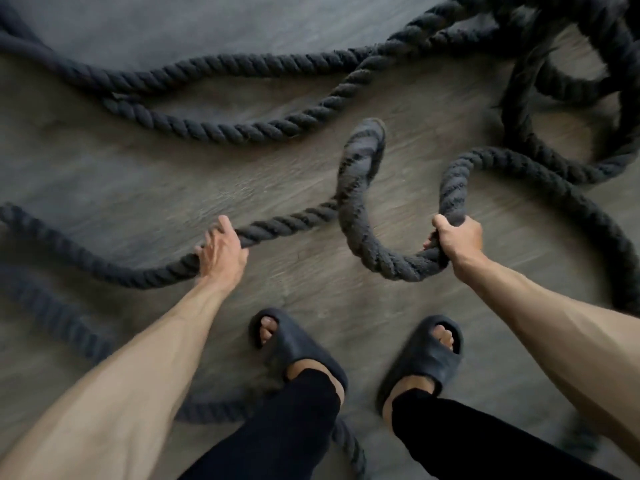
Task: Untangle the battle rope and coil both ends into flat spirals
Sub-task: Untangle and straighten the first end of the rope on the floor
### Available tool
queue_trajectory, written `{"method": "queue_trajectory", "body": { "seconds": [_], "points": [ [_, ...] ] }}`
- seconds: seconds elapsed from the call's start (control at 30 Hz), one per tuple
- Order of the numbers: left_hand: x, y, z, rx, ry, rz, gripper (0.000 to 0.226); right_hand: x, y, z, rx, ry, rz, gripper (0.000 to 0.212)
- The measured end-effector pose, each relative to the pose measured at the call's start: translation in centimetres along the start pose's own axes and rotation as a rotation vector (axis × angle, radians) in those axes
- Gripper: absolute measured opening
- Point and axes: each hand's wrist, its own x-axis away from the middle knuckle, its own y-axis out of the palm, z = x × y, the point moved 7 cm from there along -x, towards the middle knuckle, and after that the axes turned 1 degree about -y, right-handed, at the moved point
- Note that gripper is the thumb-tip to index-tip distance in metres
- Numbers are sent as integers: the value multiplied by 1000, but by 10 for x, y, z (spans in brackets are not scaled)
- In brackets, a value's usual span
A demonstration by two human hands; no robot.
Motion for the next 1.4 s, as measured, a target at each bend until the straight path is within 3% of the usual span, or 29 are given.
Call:
{"method": "queue_trajectory", "body": {
  "seconds": [0.13,0.23,0.3,0.43,0.53,0.63,0.73,0.9,0.97,1.03,1.13,1.2,1.27,1.33,1.4],
  "points": [
    [-19,-81,-29,-1,-114,131,53,-4,-75,29,196,90,179,28],
    [-28,-142,-47,57,-155,202,61,6,-116,52,226,257,334,56],
    [-30,-178,-47,38,-162,227,67,15,-121,54,205,334,331,67],
    [-32,-245,-16,64,-110,348,53,35,-107,29,63,438,275,76],
    [-37,-275,13,169,-136,288,71,50,-77,0,-241,487,130,59],
    [-44,-275,55,152,-82,63,93,61,-55,-33,-253,429,-56,53],
    [-39,-280,87,167,9,26,78,75,-41,-67,-227,351,-136,52],
    [-19,-300,101,342,-33,162,71,104,-21,-118,-104,179,-261,40],
    [-11,-301,109,459,-96,164,70,133,-2,-136,139,22,-468,54],
    [-3,-302,126,600,-172,146,76,178,30,-144,333,-110,-740,84],
    [10,-300,159,858,-256,108,86,235,81,-162,283,-207,-875,117],
    [17,-297,176,998,-294,70,86,253,108,-180,127,-263,-788,111],
    [24,-299,185,1142,-340,27,76,253,114,-194,-53,-222,-595,75],
    [24,-297,185,1328,-351,-88,52,242,107,-200,-87,-196,-406,48],
    [27,-292,171,1403,-285,-232,31,236,101,-202,-53,-238,-333,38]
  ]
}}
